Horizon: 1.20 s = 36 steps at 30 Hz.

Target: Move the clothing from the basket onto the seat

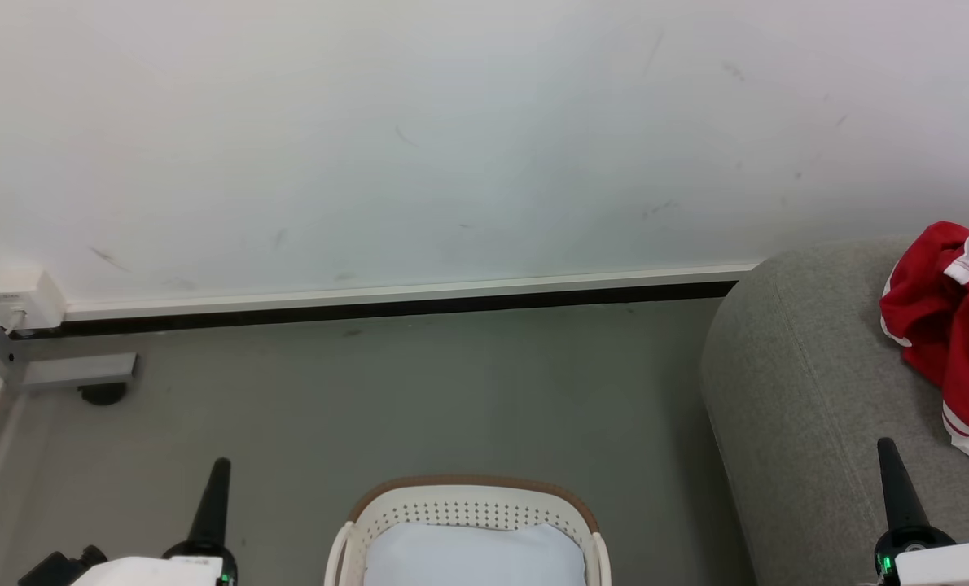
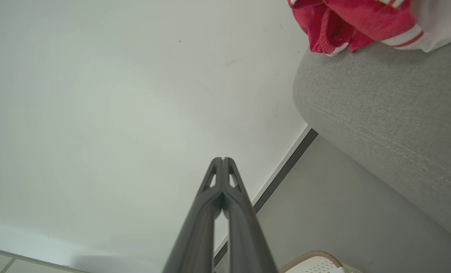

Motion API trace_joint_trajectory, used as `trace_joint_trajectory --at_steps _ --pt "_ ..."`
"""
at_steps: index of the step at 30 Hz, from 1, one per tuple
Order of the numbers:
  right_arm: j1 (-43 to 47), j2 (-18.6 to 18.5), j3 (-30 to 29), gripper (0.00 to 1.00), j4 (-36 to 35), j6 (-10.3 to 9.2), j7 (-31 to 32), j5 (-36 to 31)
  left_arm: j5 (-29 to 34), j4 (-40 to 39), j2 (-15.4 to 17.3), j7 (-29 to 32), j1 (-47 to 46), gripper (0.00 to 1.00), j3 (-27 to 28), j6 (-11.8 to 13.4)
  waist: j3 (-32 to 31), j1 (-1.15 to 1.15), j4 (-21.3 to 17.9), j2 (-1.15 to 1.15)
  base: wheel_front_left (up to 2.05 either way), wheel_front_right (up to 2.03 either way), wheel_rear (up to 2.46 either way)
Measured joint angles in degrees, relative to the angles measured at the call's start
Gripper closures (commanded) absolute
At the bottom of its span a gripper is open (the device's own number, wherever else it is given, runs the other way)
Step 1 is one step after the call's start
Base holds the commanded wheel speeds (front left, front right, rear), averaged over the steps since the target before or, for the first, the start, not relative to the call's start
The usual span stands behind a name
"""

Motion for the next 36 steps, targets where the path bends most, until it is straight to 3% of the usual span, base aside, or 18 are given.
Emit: trace_joint_trajectory --at_steps 36 --pt "-1.3 0.7 -2.8 1.0 0.9 -0.01 4.7 15.8 -15.5 -0.7 -0.2 4.3 -1.2 1.0 1.0 0.0 0.0 0.0 0.3 0.0 0.0 0.0 0.0"
